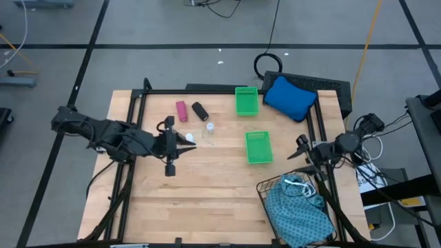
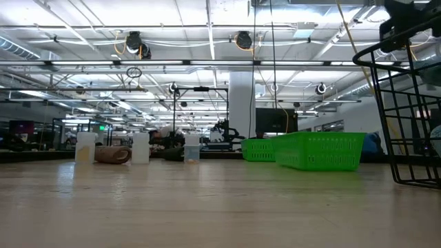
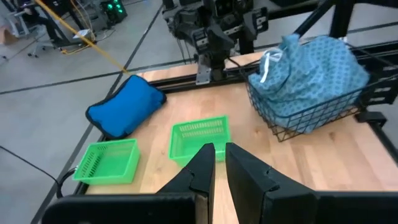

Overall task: Pick & Place Medicine items
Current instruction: Put the left transparent pill bottle into the bottom green bin

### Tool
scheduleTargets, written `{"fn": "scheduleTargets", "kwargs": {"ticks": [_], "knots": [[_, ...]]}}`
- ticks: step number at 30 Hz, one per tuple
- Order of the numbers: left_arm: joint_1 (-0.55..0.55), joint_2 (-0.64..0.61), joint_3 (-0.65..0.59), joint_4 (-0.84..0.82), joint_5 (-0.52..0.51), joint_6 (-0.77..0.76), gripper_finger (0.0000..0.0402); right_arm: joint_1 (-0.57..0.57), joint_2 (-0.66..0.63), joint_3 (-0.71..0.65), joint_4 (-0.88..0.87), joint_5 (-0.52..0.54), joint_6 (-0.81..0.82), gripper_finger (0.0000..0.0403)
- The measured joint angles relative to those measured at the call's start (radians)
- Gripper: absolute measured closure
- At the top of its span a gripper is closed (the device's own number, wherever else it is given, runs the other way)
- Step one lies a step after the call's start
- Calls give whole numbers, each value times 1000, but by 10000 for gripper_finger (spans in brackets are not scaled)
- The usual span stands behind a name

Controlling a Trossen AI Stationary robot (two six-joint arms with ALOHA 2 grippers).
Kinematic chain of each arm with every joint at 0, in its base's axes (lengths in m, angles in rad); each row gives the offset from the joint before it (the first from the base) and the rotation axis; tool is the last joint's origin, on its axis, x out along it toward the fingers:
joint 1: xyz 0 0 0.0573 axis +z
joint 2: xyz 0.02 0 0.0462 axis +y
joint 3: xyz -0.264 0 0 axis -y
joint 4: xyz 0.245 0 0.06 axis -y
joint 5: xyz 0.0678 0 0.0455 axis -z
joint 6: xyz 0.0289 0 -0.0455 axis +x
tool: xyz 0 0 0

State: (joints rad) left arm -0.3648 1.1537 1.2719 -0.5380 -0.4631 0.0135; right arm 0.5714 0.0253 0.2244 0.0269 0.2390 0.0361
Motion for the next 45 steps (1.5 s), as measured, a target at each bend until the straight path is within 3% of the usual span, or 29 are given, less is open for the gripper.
{"fn": "scheduleTargets", "kwargs": {"ticks": [7,14,19,23,29,37,45], "knots": [[57,-323,-333,245,-4,-26,355,-113,-23,36,5,9,-33,192],[117,-576,-660,534,-62,-40,355,-234,-9,6,77,153,-49,192],[169,-605,-774,594,-63,23,355,-318,-10,-102,301,157,-109,192],[217,-592,-859,630,-62,-40,355,-363,-10,-205,499,157,-157,196],[235,-569,-916,813,-56,-280,355,-407,-9,-203,477,185,-193,195],[245,-553,-917,830,-69,-184,355,-451,-8,-204,470,184,-272,196],[247,-552,-917,830,-100,-300,355,-480,-8,-205,396,183,-286,195]]}}
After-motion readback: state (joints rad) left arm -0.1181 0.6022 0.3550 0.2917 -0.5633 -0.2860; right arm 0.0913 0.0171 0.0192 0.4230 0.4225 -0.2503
